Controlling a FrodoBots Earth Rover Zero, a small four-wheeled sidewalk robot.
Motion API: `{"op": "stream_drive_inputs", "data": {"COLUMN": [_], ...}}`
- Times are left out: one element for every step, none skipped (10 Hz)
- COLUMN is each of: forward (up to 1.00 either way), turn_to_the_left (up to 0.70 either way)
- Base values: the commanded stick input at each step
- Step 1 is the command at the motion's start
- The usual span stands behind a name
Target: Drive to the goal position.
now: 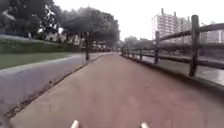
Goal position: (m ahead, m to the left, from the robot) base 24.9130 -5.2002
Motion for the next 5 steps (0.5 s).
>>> {"op": "stream_drive_inputs", "data": {"forward": [0.7,0.7,0.7,0.7,0.7], "turn_to_the_left": [0.0,0.0,0.0,0.0,0.0]}}
